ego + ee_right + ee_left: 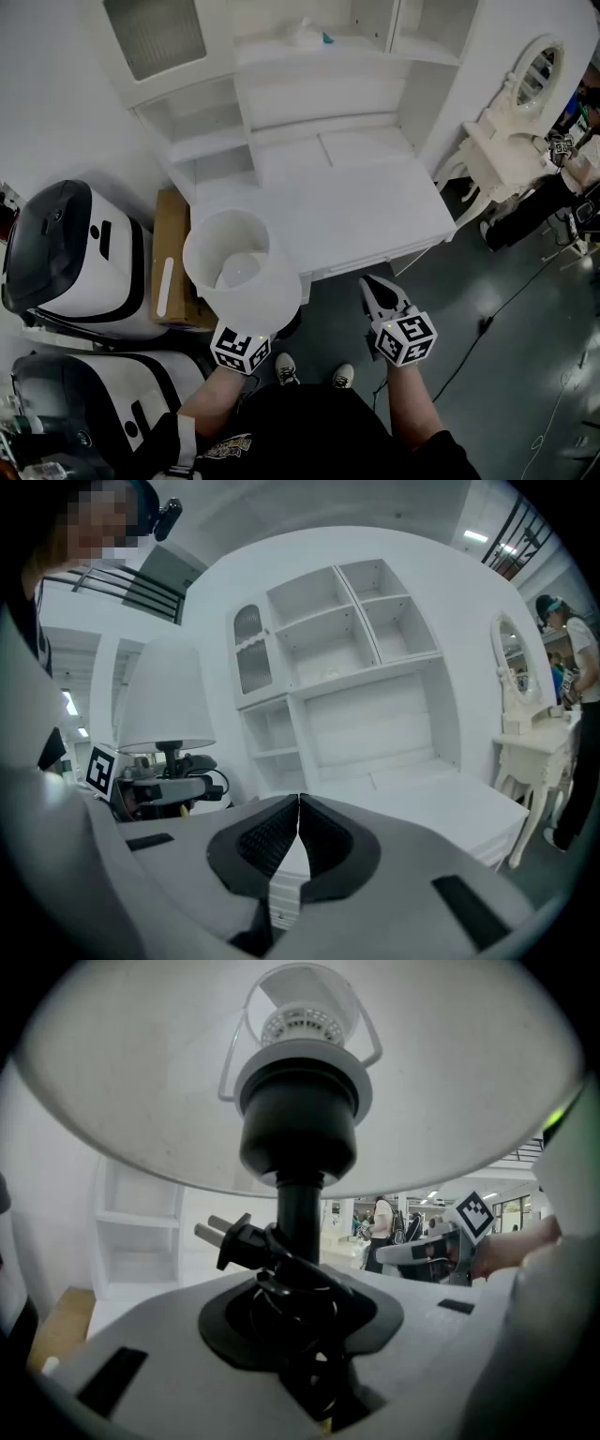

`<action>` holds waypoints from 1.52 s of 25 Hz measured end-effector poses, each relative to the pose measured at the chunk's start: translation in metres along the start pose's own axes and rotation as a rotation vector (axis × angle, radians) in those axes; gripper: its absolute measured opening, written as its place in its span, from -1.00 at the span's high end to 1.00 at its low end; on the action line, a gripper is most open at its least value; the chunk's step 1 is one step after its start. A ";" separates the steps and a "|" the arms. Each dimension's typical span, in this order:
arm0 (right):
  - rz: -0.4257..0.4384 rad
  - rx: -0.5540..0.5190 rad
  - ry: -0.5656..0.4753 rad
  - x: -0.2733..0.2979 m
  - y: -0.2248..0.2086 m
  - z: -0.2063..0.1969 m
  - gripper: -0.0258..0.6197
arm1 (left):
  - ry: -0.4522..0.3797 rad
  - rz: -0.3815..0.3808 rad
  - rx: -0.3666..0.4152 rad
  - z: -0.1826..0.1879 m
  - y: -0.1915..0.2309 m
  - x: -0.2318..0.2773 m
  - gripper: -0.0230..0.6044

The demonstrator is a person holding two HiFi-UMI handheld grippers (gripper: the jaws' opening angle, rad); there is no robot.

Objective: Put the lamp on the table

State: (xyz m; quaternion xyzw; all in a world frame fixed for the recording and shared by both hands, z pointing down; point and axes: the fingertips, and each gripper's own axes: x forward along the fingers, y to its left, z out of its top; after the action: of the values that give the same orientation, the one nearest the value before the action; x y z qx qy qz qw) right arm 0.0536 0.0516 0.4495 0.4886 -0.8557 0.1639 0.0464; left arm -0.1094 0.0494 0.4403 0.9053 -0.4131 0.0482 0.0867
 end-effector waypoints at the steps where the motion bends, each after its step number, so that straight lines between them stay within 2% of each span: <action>1: 0.001 -0.002 -0.004 0.000 0.001 0.000 0.84 | -0.001 -0.001 0.000 0.000 0.000 0.000 0.53; 21: -0.024 0.025 -0.004 0.019 0.011 -0.002 0.84 | -0.004 -0.040 -0.007 -0.001 0.020 0.000 0.53; 38: -0.077 0.038 0.000 0.054 0.030 -0.007 0.84 | 0.000 -0.090 0.006 -0.004 0.063 -0.007 0.53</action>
State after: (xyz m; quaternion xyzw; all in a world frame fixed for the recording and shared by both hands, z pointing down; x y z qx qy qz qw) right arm -0.0006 0.0239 0.4620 0.5219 -0.8330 0.1784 0.0432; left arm -0.1614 0.0148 0.4507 0.9231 -0.3719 0.0457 0.0861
